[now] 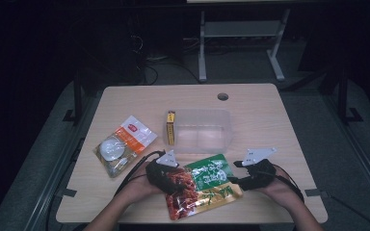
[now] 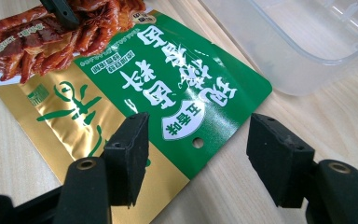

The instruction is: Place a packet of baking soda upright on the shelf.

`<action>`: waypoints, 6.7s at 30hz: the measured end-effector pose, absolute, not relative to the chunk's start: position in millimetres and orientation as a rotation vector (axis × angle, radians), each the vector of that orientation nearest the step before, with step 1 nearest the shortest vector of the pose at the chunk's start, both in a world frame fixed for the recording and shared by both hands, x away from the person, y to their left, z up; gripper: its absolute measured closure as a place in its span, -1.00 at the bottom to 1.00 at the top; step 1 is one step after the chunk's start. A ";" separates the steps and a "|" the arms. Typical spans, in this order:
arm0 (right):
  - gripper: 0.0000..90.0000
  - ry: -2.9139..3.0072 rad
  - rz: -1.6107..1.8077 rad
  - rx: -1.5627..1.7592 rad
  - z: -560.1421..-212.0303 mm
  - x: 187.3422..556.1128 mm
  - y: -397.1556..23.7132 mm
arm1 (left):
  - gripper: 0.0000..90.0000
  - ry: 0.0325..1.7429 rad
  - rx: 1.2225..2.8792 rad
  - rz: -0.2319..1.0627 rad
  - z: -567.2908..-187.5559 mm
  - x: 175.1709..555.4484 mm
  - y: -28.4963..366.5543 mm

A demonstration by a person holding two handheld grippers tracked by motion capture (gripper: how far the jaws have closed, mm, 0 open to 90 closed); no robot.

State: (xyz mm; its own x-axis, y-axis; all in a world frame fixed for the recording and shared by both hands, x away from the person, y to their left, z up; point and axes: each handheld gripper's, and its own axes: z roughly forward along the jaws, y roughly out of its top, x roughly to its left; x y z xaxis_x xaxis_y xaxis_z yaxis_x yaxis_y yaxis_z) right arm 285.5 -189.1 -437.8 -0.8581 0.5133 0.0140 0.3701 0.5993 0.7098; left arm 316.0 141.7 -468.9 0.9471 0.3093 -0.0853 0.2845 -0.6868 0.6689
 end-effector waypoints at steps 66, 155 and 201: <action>-0.35 2.690 1.520 0.713 -425.5 318.7 -151.1 | 0.99 0.308 2.071 0.101 -394.2 305.1 209.0; 1.00 2.568 1.767 0.470 -360.8 310.7 -179.9 | -0.57 0.528 2.094 0.132 -422.2 292.0 240.8; 1.00 2.229 1.665 0.756 -287.8 329.6 -229.9 | -0.57 0.506 2.108 0.102 -427.0 293.4 234.4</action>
State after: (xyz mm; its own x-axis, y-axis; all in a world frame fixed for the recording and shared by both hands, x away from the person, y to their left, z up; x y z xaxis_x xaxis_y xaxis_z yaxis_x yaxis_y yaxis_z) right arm 329.6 -229.9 -287.8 -0.8316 0.5462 0.1001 0.2508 0.2086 0.9453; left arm 293.4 234.4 -427.0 0.9115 0.3929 -0.1215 0.3156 -0.4788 0.8193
